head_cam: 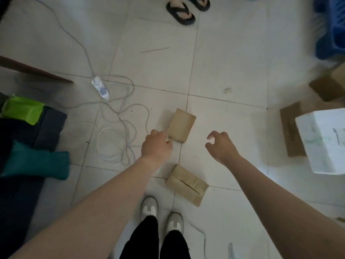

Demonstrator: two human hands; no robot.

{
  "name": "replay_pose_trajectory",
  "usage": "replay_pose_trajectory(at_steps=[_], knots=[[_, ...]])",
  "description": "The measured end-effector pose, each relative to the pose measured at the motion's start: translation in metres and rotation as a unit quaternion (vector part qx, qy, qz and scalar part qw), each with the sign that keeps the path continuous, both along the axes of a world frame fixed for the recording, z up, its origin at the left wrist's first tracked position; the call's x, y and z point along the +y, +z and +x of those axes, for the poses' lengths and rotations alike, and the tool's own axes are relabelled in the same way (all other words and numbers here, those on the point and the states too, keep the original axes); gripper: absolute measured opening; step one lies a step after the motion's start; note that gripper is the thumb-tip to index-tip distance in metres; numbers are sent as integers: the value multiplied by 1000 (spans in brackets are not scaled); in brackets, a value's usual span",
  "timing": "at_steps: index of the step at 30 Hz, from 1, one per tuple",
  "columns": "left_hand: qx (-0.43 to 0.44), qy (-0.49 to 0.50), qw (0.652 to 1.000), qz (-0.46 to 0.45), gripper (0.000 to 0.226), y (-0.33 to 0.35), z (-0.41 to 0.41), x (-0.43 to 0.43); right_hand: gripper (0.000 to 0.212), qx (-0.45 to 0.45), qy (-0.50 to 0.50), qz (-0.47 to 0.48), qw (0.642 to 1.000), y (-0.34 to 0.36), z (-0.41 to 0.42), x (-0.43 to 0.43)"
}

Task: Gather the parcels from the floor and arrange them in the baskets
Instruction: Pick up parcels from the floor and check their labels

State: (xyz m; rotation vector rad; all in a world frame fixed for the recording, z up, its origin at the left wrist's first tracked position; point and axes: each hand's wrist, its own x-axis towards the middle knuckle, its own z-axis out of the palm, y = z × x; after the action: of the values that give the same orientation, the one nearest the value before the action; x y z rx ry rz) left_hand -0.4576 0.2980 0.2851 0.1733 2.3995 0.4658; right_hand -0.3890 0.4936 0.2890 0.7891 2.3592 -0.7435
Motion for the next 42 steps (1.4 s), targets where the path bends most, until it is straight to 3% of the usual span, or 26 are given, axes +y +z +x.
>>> replay_pose_trajectory(at_steps=[4, 8, 12, 17, 20, 23, 25, 27, 30, 33, 35, 37, 40, 42], knots=[[-28, -29, 999, 3, 37, -137, -38, 29, 34, -4, 20, 4, 1000, -132, -44, 19], [-37, 40, 998, 35, 27, -261, -82, 44, 44, 19, 10, 18, 1000, -260, -77, 36], [-82, 113, 989, 52, 52, -352, -92, 59, 64, 33, -147, -60, 987, -360, -86, 26], [-131, 226, 954, 144, 57, -427, -83, 57, 63, 64, -340, -257, 902, -427, -69, -4], [-79, 265, 940, 202, 56, -436, -71, 40, 56, 141, -377, -279, 872, -423, -55, -22], [-52, 328, 903, 273, 41, -412, -60, 29, 51, 211, -380, -287, 854, -395, -46, -31], [-51, 333, 903, 266, 30, -390, -55, 23, 46, 247, -369, -280, 851, -365, -43, -32], [-69, 364, 884, 283, 29, -366, -51, 20, 37, 280, -349, -277, 850, -336, -42, -31], [-134, 407, 850, 308, 56, -305, -61, 18, 27, 300, -339, -278, 847, -284, -43, -25], [-214, 423, 784, 401, 21, -250, -74, 21, 29, 250, -286, -249, 891, -237, -44, -13], [-196, 390, 806, 400, 19, -220, -77, 26, 38, 212, -269, -216, 914, -211, -47, -6], [-155, 376, 828, 385, 24, -195, -75, 29, 47, 205, -277, -224, 912, -181, -50, -3], [-116, 360, 837, 395, 31, -164, -64, 32, 69, 181, -259, -368, 875, -132, -49, -3], [-104, 351, 845, 389, 19, -154, -54, 32, 75, 140, -237, -467, 840, -110, -43, -5]])
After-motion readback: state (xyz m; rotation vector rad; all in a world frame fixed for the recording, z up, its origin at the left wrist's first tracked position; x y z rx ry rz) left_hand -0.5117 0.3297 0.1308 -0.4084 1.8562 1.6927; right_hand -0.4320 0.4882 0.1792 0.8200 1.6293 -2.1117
